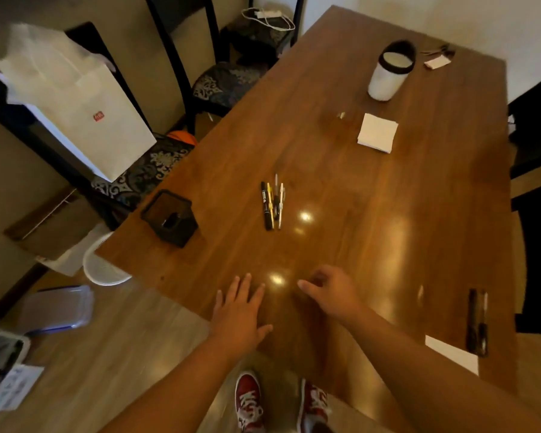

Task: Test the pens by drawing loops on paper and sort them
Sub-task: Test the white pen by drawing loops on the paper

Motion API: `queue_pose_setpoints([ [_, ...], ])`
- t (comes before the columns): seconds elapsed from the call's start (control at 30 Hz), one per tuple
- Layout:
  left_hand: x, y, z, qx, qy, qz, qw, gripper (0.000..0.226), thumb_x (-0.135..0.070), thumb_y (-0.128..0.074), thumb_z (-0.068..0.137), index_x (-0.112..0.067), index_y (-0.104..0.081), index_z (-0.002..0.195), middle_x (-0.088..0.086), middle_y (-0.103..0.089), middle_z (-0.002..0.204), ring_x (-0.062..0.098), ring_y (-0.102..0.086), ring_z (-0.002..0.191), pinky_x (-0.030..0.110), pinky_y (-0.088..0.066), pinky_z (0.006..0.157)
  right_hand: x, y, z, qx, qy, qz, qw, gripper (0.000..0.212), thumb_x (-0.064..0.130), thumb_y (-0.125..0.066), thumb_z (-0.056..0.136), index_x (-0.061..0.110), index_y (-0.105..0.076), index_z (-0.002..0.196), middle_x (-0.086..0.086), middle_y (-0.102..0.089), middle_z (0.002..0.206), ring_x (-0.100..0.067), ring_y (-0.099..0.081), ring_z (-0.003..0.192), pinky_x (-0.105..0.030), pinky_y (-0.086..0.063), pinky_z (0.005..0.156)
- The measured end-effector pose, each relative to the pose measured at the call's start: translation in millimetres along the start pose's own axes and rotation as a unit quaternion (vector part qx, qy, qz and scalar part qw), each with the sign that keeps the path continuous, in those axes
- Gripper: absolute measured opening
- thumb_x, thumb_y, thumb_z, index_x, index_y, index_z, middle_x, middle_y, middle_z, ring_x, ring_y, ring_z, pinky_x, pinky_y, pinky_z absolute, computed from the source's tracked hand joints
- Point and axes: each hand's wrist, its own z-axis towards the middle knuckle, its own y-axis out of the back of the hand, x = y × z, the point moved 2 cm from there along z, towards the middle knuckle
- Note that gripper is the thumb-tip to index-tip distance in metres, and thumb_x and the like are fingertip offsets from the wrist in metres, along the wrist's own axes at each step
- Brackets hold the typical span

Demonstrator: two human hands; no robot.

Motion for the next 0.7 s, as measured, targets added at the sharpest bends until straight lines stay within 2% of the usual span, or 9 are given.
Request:
queue_pose_setpoints([
  [0.07, 6.1, -4.9, 13.0, -0.005, -0.003, 0.012, 1.000, 0.089, -0.069, -0.046, 0.085, -0.035, 0.002, 0.152, 0.001, 0.011, 0.162, 0.026, 0.013, 0.147, 0.055, 0.003, 0.116, 15.1, -2.5, 32.1, -0.005, 0.003, -0.012, 1.000, 0.033, 0.048, -0.071, 0.083, 0.021, -0.065, 0.103, 0.000, -0.063, 0.103, -0.018, -0.062, 0.090, -0.025, -0.044, 0.064],
  [0.17, 12.0, -8.5, 31.1, -0.008, -0.003, 0.019, 1.000, 0.096, -0.074, -0.047, 0.080, -0.037, 0.008, 0.150, -0.001, 0.020, 0.160, 0.026, 0.022, 0.144, 0.059, 0.012, 0.113, 38.2, -3.8, 77.8, -0.024, 0.002, -0.007, 1.000, 0.026, 0.043, -0.066, 0.089, 0.023, -0.062, 0.106, 0.004, -0.061, 0.099, -0.015, -0.060, 0.089, -0.024, -0.040, 0.062],
  [0.3, 10.0, -5.9, 49.1, 0.011, -0.008, 0.009, 1.000, 0.108, -0.079, -0.052, 0.071, -0.040, 0.014, 0.147, -0.005, 0.031, 0.155, 0.025, 0.034, 0.138, 0.063, 0.023, 0.104, 64.0, -5.0, 126.8, -0.030, -0.006, -0.028, 0.999, 0.018, 0.042, -0.063, 0.091, 0.025, -0.056, 0.092, 0.005, -0.060, 0.081, -0.014, -0.059, 0.077, -0.027, -0.043, 0.059],
  [0.43, 2.9, 4.1, 59.5, 0.030, -0.001, 0.006, 1.000, 0.113, -0.077, -0.057, 0.070, -0.039, 0.015, 0.148, -0.003, 0.031, 0.155, 0.029, 0.033, 0.139, 0.068, 0.020, 0.103, 78.2, -11.1, 155.2, -0.032, -0.011, -0.073, 0.997, 0.016, 0.035, -0.065, 0.088, 0.021, -0.057, 0.086, 0.004, -0.058, 0.073, -0.017, -0.060, 0.072, -0.026, -0.040, 0.053],
  [0.57, -0.3, 8.9, 57.1, 0.031, 0.005, 0.006, 0.999, 0.112, -0.078, -0.055, 0.071, -0.038, 0.016, 0.148, -0.001, 0.029, 0.157, 0.031, 0.032, 0.141, 0.069, 0.017, 0.104, 81.3, -12.1, 164.3, -0.026, -0.032, -0.112, 0.993, 0.014, 0.029, -0.063, 0.084, 0.018, -0.059, 0.091, 0.000, -0.060, 0.078, -0.018, -0.059, 0.071, -0.028, -0.047, 0.053],
  [0.7, -1.3, 11.4, 55.9, 0.035, 0.007, -0.002, 0.999, 0.111, -0.076, -0.056, 0.072, -0.039, 0.016, 0.148, -0.001, 0.029, 0.157, 0.030, 0.032, 0.140, 0.069, 0.017, 0.105, 83.5, -12.9, 167.9, -0.043, -0.033, -0.141, 0.989, 0.026, 0.035, -0.058, 0.087, 0.016, -0.053, 0.105, -0.001, -0.057, 0.084, -0.020, -0.057, 0.072, -0.027, -0.042, 0.049],
])
